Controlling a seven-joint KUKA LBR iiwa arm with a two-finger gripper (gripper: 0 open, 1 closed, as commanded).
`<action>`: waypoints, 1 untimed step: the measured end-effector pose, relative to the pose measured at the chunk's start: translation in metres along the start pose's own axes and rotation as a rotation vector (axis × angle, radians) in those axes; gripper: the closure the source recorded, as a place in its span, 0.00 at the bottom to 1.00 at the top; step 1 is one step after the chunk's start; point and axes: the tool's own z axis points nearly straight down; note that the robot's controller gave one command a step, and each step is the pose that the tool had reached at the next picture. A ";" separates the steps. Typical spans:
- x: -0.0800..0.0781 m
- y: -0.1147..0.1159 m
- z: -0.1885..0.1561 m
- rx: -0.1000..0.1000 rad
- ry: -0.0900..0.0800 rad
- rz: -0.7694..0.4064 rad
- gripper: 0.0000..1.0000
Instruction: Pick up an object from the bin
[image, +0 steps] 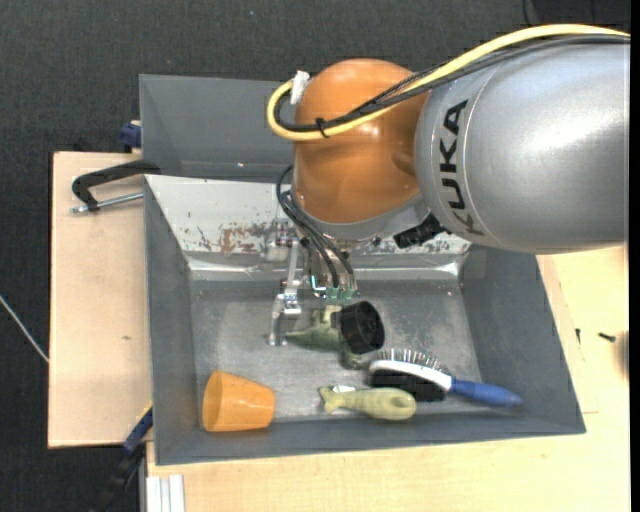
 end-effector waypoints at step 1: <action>0.007 -0.076 0.154 0.002 0.001 -0.160 0.00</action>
Offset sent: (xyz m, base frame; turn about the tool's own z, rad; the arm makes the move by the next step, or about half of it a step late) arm -0.0066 -0.0746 -0.1498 -0.1622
